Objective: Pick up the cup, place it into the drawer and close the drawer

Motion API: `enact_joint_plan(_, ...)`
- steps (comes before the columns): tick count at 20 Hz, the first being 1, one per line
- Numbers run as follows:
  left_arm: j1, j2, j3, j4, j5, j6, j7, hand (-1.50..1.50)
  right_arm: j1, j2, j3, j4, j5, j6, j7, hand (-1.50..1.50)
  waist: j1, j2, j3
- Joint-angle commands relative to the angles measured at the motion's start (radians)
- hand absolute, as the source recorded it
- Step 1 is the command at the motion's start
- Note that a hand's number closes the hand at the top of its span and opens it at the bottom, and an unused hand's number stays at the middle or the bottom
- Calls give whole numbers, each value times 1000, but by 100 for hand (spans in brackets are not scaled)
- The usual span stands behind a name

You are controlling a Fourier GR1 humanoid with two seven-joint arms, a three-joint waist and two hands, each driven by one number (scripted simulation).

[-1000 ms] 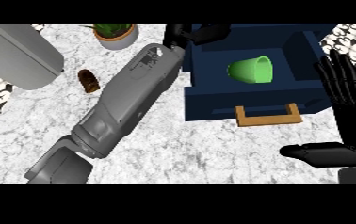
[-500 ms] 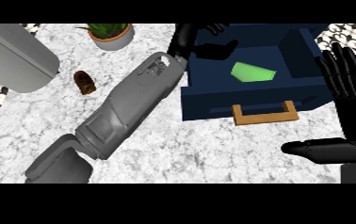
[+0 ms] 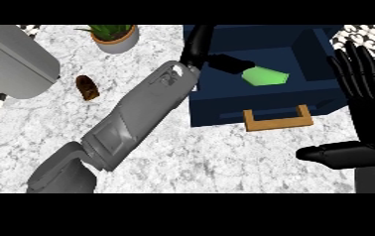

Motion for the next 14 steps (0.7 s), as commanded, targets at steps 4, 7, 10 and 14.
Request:
enact_joint_plan(4,-38,0,26,-82,77,40,-56,-150,1,-26,-21,11,-171,118,13,150,24,-8,0)
enact_joint_plan(7,3,0,50,-102,79,30,-108,-150,151,-31,14,-136,-149,158,22,150,41,-17,-1)
enact_joint_plan(10,-88,0,76,-81,87,47,-23,-150,113,-84,49,-192,-50,157,55,150,45,-19,-1)
enact_joint_plan(14,-45,61,133,-149,88,4,-8,-150,113,-166,7,-125,-14,218,41,150,85,-23,-1)
